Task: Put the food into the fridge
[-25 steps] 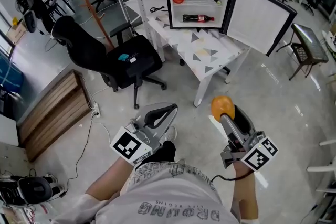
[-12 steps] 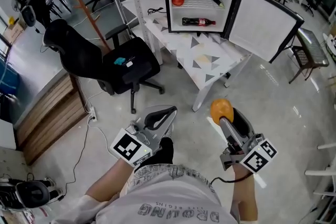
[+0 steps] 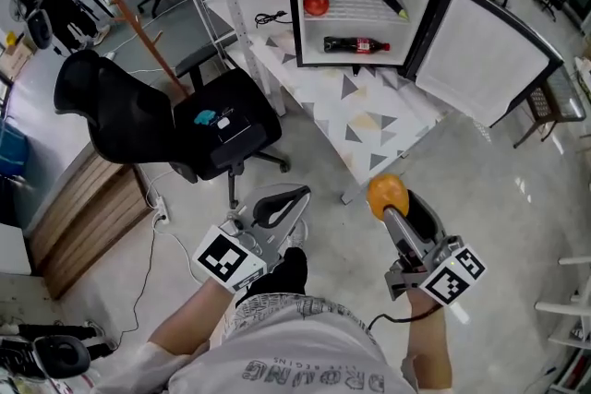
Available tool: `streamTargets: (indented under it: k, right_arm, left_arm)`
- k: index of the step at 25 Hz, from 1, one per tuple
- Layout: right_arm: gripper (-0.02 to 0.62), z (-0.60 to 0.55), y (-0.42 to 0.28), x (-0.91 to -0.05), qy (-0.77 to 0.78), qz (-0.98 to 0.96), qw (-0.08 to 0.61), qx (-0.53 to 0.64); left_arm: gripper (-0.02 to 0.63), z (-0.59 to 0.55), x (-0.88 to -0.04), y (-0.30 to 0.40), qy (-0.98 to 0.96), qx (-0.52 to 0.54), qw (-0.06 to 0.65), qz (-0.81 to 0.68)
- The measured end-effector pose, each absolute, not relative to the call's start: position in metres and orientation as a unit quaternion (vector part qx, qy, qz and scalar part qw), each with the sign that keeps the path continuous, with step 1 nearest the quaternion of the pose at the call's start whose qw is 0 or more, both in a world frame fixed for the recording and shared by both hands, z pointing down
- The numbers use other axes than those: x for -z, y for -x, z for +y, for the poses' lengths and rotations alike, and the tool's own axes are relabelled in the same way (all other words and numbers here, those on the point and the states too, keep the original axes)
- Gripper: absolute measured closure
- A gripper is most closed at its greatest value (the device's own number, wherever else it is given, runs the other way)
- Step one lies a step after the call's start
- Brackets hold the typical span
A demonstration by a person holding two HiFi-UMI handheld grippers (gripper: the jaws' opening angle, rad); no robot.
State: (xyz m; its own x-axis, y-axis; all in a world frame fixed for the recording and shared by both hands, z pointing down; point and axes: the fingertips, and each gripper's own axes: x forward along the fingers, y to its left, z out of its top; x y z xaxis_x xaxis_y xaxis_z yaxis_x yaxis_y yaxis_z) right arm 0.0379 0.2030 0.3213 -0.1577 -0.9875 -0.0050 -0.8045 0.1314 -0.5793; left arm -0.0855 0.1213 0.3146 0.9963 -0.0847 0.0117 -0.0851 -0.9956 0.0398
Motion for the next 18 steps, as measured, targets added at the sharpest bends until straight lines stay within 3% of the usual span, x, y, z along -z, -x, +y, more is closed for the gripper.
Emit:
streamTargets:
  k: [18]
  right_arm:
    - [0.336,0.030,-0.107,-0.325,0.636,0.707,0.194,0.242]
  left_arm:
    - [0.597,-0.064,-0.318,0.017,-0.999,-0.020,0.032,-0.030]
